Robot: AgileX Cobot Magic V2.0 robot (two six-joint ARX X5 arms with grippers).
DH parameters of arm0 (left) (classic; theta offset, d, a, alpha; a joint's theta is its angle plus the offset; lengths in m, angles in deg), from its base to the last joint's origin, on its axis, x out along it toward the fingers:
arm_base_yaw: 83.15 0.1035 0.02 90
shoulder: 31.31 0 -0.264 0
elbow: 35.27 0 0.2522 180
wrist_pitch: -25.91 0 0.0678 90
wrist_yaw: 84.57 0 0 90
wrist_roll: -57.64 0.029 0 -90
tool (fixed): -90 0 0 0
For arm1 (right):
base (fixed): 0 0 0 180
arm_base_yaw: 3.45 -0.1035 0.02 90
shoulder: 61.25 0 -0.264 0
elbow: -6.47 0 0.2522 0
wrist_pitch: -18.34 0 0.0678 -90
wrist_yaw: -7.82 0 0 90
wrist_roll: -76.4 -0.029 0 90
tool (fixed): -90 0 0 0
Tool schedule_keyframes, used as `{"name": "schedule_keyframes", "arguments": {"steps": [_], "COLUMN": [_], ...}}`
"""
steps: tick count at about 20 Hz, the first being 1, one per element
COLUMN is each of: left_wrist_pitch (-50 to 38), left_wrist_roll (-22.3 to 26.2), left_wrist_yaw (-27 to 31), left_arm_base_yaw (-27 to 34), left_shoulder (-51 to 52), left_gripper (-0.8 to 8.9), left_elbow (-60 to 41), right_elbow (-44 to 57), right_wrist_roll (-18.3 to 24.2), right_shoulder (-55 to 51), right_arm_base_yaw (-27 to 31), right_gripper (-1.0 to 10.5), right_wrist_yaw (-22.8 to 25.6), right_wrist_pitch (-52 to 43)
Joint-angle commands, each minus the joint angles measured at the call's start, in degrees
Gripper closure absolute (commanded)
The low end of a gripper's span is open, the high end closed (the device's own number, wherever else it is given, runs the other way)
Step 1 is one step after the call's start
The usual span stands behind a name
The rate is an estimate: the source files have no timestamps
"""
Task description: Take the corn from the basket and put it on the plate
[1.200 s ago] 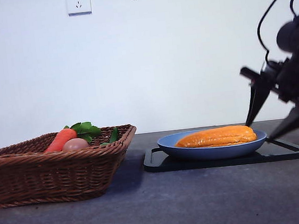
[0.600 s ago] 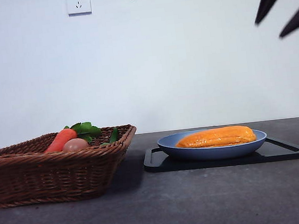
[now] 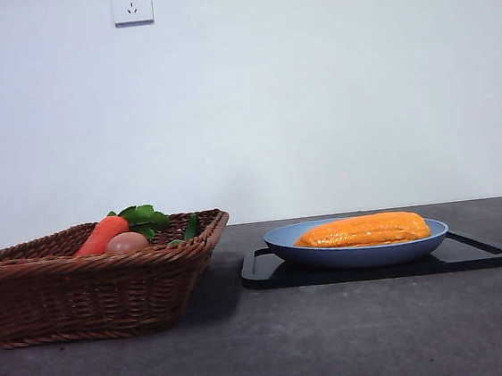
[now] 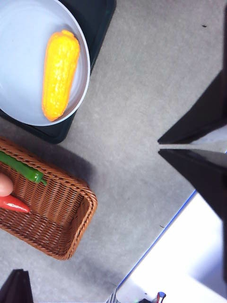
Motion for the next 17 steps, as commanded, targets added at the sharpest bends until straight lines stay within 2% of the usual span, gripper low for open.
{"name": "schedule_keyframes", "arguments": {"steps": [1, 11, 12, 14, 17], "left_wrist_pitch": [-0.6, -7.2, -8.2, -8.7, -8.7], "left_wrist_roll": [0.9, 0.9, 1.6, 7.6, 10.5], "left_wrist_yaw": [-0.1, -0.1, 0.1, 2.9, 5.0], "left_arm_base_yaw": [-0.4, -0.3, -0.2, 1.8, 8.0], "left_shoulder": [-0.1, -0.2, -0.1, 1.1, 5.9], "left_gripper": [8.06, 8.06, 8.06, 8.06, 8.06], "left_elbow": [1.3, 1.3, 1.3, 1.3, 0.9], "right_elbow": [-1.1, -1.1, -1.1, -1.1, -1.1], "right_wrist_roll": [0.4, 0.6, 0.6, 0.6, 0.6], "right_shoulder": [0.5, 0.5, 0.5, 0.5, 0.4], "right_arm_base_yaw": [-0.3, -0.2, -0.2, -0.2, -0.2], "right_gripper": [9.4, 9.4, 9.4, 9.4, 9.4], "right_wrist_yaw": [-0.2, -0.1, -0.1, -0.1, -0.1], "right_wrist_pitch": [-1.2, -2.3, -2.3, -2.4, -2.5]}}
